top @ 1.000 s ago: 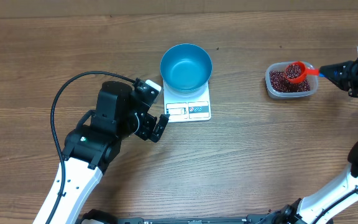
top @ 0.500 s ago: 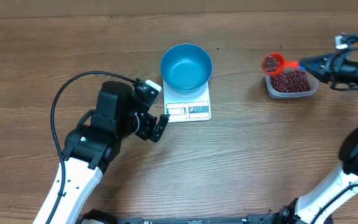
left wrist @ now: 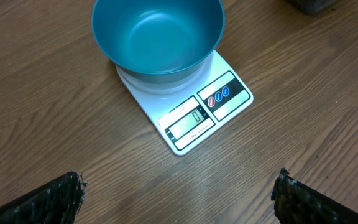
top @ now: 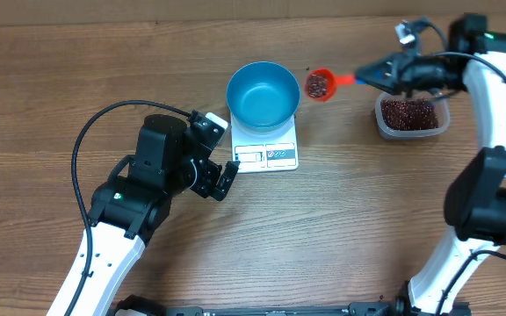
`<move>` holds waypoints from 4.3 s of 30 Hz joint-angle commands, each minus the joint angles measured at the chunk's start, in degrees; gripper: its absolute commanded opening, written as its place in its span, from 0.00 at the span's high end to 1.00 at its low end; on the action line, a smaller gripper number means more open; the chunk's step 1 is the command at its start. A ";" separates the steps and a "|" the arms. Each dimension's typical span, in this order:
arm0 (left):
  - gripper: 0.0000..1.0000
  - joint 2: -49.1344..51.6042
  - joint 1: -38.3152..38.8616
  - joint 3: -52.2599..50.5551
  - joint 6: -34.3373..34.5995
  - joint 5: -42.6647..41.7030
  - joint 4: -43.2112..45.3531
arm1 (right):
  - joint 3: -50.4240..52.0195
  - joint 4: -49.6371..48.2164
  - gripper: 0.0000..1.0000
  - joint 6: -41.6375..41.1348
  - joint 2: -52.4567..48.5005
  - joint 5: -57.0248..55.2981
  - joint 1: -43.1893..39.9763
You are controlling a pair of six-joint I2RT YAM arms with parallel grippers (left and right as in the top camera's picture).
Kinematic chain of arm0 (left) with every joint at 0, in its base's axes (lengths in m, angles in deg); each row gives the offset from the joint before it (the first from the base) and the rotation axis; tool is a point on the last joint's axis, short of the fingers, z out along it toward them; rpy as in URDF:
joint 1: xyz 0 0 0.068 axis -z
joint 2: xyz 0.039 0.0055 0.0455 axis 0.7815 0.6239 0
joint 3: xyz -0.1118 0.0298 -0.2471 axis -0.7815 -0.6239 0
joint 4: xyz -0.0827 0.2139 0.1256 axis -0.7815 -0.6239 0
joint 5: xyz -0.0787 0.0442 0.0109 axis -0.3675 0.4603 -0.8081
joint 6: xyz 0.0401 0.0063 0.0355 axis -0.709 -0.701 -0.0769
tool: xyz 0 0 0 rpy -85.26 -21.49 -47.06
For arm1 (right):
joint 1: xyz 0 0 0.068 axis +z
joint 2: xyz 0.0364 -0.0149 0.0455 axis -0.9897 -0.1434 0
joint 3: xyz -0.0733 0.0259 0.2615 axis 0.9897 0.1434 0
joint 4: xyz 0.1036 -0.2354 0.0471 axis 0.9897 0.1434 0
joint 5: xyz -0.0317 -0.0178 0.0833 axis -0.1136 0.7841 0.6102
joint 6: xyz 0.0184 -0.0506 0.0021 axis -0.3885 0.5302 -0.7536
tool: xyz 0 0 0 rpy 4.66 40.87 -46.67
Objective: Scoop item into bowl and weigh 150g on scale
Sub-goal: 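Carry the filled scoop with the right gripper over the teal bowl, then tilt the scoop with the right gripper to pour beans into the bowl, then return the empty scoop with the right gripper to the bean tub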
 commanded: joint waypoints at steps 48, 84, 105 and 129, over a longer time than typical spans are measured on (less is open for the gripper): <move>0.00 -0.13 0.07 1.31 0.55 0.37 0.04 | -16.20 -6.82 0.96 -13.33 -0.22 -76.63 39.17; 0.00 -0.13 0.07 1.31 0.55 0.37 0.04 | -16.46 -4.76 0.96 -7.43 6.08 -69.51 35.50; 0.00 -0.13 0.07 1.31 0.55 0.37 0.04 | -16.26 6.12 0.96 -6.25 12.83 -53.46 1.79; 0.00 -0.13 0.07 1.31 0.55 0.37 0.04 | 6.97 -6.69 0.96 -3.58 12.63 -71.95 -4.39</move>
